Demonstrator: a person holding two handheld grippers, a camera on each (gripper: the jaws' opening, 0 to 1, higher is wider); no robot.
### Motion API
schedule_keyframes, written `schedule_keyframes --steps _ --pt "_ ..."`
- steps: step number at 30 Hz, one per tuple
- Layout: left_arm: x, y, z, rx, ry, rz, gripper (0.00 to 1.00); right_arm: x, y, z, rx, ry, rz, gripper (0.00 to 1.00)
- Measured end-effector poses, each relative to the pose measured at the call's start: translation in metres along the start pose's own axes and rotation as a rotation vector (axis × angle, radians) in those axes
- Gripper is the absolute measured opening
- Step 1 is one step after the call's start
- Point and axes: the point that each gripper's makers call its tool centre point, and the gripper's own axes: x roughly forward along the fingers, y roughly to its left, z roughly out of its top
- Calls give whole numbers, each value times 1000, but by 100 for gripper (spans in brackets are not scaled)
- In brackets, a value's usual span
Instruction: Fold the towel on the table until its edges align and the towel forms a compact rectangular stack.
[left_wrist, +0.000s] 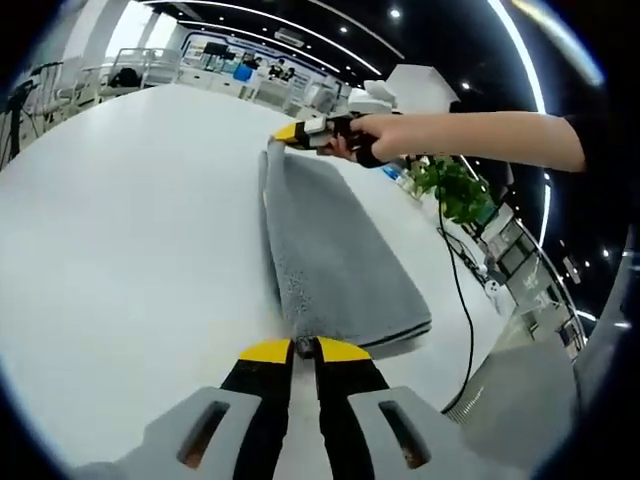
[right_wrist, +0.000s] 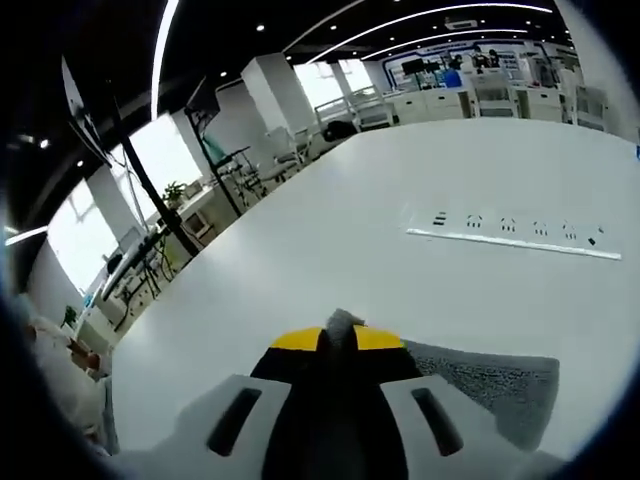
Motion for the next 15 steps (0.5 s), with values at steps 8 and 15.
schedule_keyframes --steps 8,15 --pt "-3 2 30 56 -48 -27 24 -14 -10 8 -45 -8 -10 18" --pt "15 18 69 126 -65 -10 24 -37 -34 7 -46 -11 -58 19"
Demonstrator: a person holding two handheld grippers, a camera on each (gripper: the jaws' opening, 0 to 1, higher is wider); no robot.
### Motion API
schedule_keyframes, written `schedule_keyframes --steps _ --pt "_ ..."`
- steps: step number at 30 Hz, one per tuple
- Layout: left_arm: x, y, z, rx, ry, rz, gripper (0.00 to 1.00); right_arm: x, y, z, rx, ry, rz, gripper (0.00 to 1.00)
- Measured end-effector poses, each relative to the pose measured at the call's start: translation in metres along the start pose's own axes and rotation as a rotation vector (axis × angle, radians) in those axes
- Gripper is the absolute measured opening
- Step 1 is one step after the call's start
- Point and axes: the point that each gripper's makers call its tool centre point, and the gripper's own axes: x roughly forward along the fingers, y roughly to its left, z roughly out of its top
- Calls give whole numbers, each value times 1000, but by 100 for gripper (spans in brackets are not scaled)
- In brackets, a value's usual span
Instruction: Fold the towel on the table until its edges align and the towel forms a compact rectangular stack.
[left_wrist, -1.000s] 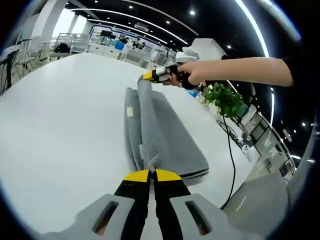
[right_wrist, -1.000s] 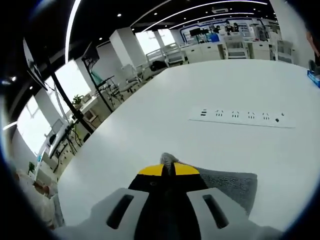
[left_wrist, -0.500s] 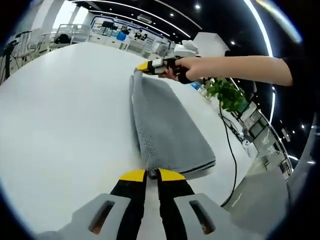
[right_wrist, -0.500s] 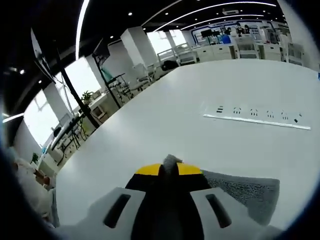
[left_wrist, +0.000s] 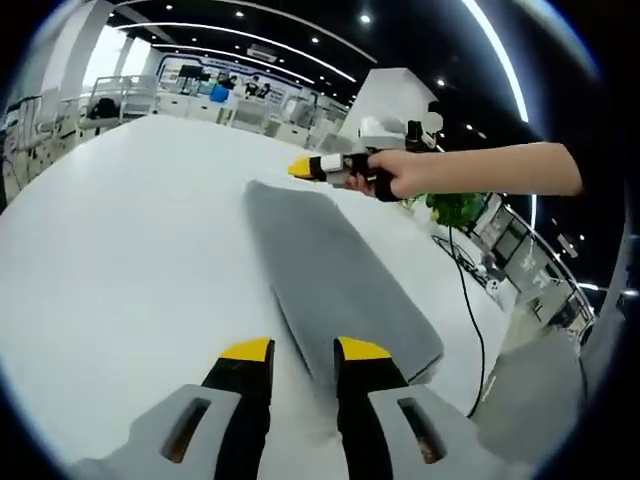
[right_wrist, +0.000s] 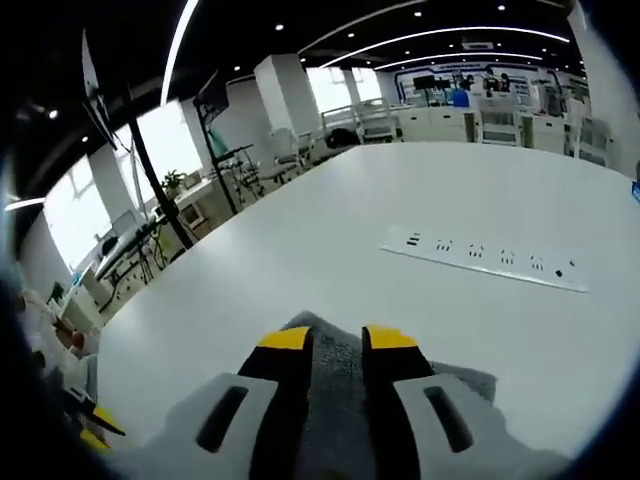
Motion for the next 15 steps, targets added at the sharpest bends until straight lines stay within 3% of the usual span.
schedule_keyframes --steps 9,15 --pt "22 16 31 74 -5 -6 27 -26 -29 -8 39 4 -54 24" --pt "31 21 36 103 6 -5 36 -40 -39 -23 70 25 -67 28"
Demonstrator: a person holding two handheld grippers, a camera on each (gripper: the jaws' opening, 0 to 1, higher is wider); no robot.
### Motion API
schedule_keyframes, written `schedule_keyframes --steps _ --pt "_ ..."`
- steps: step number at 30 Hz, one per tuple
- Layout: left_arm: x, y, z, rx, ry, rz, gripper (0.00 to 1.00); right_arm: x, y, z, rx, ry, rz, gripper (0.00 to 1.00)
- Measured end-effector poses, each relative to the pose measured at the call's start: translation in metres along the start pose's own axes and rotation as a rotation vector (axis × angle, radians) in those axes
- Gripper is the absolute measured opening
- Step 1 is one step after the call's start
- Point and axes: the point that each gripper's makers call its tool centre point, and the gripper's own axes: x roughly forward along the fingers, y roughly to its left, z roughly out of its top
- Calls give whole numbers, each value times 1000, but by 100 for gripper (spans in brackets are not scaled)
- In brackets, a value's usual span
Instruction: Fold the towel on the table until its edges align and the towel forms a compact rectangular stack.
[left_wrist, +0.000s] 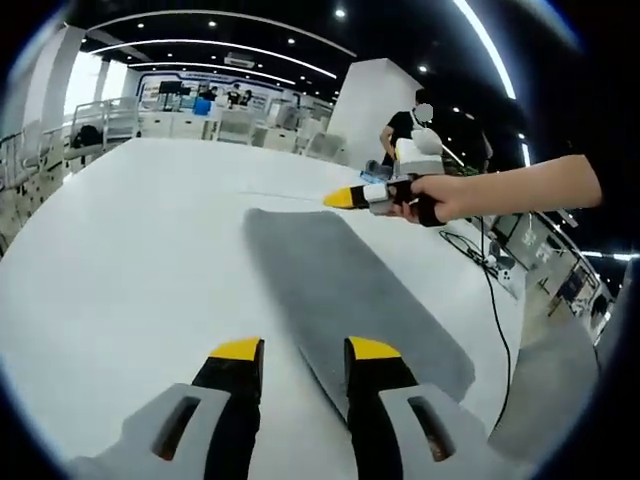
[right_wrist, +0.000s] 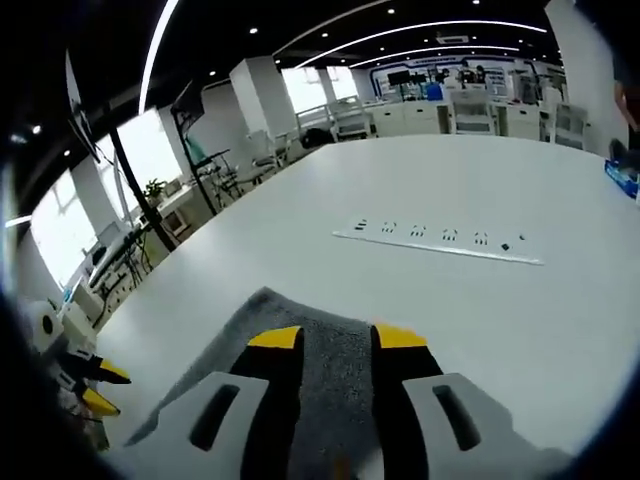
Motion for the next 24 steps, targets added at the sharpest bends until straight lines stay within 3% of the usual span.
schedule_keyframes --steps 7,24 --pt "7 11 1 6 19 18 43 -19 -12 -23 25 37 -25 34" --pt "31 35 8 71 69 46 44 -48 -19 -66 -2 79 -34 34"
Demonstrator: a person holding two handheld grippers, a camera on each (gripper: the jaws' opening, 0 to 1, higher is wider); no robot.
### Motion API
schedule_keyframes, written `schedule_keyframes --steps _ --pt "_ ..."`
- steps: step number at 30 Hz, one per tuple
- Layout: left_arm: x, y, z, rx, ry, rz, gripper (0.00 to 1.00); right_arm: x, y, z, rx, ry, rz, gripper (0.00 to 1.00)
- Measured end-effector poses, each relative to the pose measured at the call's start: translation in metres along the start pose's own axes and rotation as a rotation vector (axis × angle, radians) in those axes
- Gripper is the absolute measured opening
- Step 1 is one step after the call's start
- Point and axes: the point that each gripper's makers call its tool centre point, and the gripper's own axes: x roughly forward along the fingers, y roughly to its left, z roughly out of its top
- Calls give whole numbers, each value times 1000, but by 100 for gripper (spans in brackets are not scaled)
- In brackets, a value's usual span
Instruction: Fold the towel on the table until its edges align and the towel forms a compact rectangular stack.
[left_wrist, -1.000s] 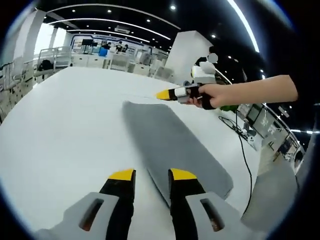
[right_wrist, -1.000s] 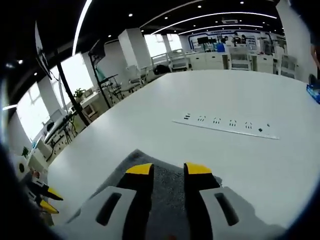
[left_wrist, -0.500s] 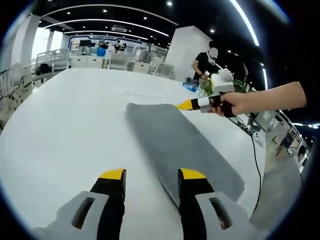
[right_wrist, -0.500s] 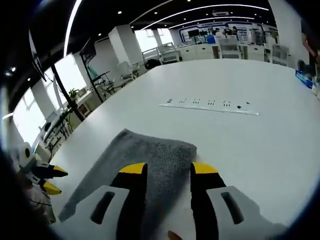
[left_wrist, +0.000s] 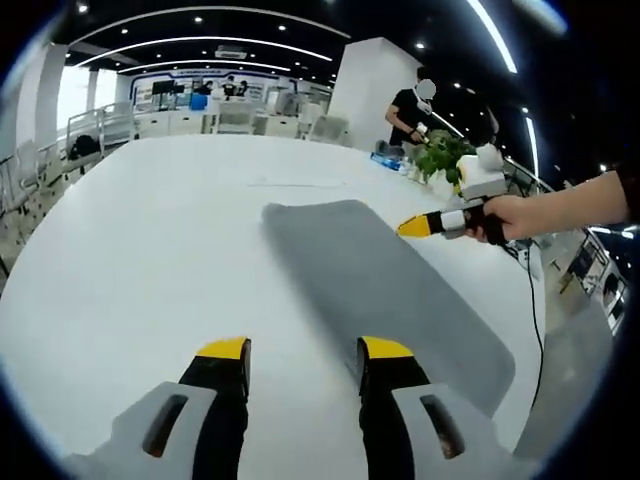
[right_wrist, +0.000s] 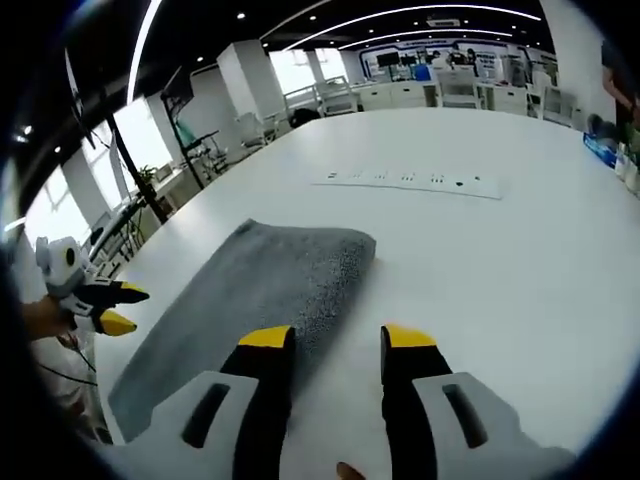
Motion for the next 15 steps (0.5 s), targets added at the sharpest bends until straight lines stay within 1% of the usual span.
schedule_keyframes --steps 6,11,15 --pt "10 2 0 -13 6 8 43 -9 8 -10 28 -18 25 32" --pt "21 -4 0 -6 20 -9 41 -12 21 -20 -7 -9 54 30" --pt "29 -8 1 9 28 -17 38 -12 25 -25 -16 -5 61 27"
